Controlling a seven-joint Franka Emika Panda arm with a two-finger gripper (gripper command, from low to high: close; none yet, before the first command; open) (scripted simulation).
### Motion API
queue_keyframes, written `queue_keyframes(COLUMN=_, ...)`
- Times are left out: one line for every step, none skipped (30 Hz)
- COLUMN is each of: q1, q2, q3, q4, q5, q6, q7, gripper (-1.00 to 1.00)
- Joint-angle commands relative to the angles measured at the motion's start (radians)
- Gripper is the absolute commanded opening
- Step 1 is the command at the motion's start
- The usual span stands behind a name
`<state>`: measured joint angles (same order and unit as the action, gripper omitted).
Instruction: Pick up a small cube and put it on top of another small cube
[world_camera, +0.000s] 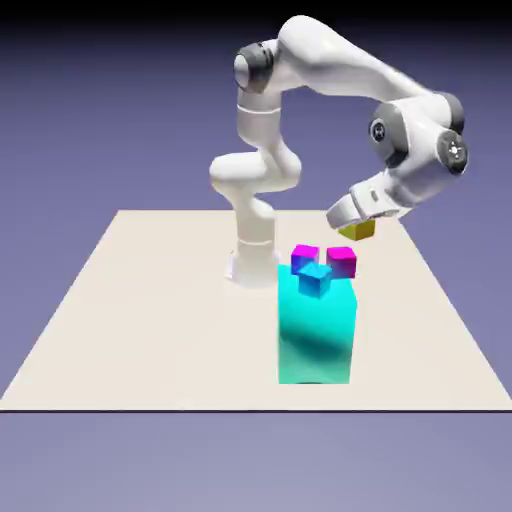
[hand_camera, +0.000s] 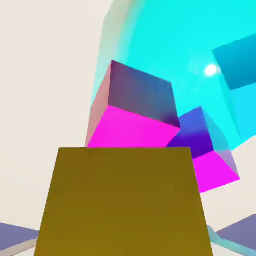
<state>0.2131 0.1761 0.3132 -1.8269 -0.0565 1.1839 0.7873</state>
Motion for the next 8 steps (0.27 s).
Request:
queue_keyframes(q1=-0.002, q2=-0.011, q3=-0.001, q4=-0.036, q5=0.000, q6=0.026, q7=-0.003, gripper=-1.00)
queue_keyframes(q1=-0.004, q2=-0.022, q3=-0.001, q4=-0.072, q5=0.001, q6=0.052, q7=-0.005, gripper=-1.00)
queue_keyframes(q1=-0.006, q2=-0.033, q3=-0.002, q4=-0.109, q5=0.003, q6=0.077, q7=-0.007, gripper=-1.00)
queue_keyframes(q1=-0.008, q2=-0.044, q3=-0.003, q4=-0.145, q5=0.004, q6=0.103, q7=-0.009, gripper=-1.00)
queue_keyframes(q1=-0.009, q2=-0.049, q3=-0.003, q4=-0.162, q5=0.005, q6=0.115, q7=-0.010, gripper=-1.00)
queue_keyframes(q1=-0.009, q2=-0.049, q3=-0.003, q4=-0.162, q5=0.005, q6=0.115, q7=-0.010, gripper=1.00)
queue_keyframes(q1=-0.009, q2=-0.049, q3=-0.003, q4=-0.162, q5=0.005, q6=0.115, q7=-0.010, gripper=1.00)
queue_keyframes(q1=-0.007, q2=-0.038, q3=-0.003, q4=-0.126, q5=0.004, q6=0.089, q7=-0.008, gripper=1.00)
